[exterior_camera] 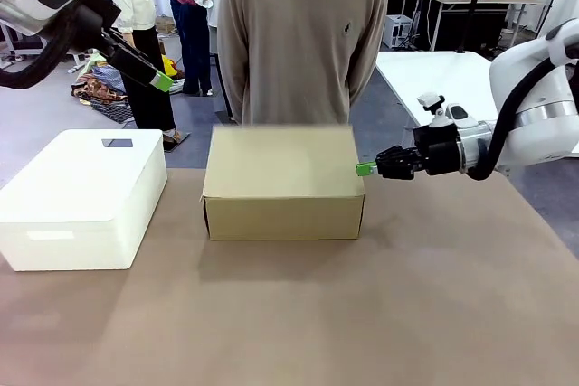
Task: Pack the shoes into the box.
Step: Close the Shoes Box.
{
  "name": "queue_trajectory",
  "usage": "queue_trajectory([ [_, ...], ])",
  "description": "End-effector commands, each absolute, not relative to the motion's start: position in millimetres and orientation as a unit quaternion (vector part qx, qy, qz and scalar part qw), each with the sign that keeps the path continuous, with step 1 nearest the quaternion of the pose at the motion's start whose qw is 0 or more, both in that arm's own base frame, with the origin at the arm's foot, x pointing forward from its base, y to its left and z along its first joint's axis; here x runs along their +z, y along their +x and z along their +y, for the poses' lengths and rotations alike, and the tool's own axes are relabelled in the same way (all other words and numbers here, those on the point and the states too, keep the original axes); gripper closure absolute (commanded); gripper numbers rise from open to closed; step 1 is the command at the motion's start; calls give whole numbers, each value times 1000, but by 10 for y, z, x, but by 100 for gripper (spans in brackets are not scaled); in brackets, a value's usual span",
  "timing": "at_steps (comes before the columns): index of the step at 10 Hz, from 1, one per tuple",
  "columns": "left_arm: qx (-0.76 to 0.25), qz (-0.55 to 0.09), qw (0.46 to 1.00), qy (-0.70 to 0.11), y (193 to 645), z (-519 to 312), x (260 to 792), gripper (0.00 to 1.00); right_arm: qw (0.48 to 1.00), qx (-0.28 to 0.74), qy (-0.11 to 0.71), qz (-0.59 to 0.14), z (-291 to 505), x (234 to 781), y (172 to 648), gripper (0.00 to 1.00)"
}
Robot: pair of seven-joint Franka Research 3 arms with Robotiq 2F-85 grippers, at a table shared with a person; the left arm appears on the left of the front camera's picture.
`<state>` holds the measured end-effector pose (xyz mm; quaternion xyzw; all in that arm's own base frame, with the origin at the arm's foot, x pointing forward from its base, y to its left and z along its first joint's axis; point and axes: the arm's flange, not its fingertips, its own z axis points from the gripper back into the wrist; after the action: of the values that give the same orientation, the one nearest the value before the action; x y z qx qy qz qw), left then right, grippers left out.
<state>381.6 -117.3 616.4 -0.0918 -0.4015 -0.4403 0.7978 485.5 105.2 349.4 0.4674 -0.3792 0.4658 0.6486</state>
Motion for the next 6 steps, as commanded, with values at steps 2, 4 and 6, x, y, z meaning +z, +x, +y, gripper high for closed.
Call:
queue_trajectory([
  [2,-441,-403,796,-100,3808,-1157,6161,0,671,470,414,-398,1235,3423,4831,100],
  [4,-441,-403,796,-100,3808,-1157,6161,0,666,477,411,-399,1250,3531,4830,100],
  [6,-441,-403,796,-100,3808,-1157,6161,0,665,484,409,-396,1239,3659,4807,100],
])
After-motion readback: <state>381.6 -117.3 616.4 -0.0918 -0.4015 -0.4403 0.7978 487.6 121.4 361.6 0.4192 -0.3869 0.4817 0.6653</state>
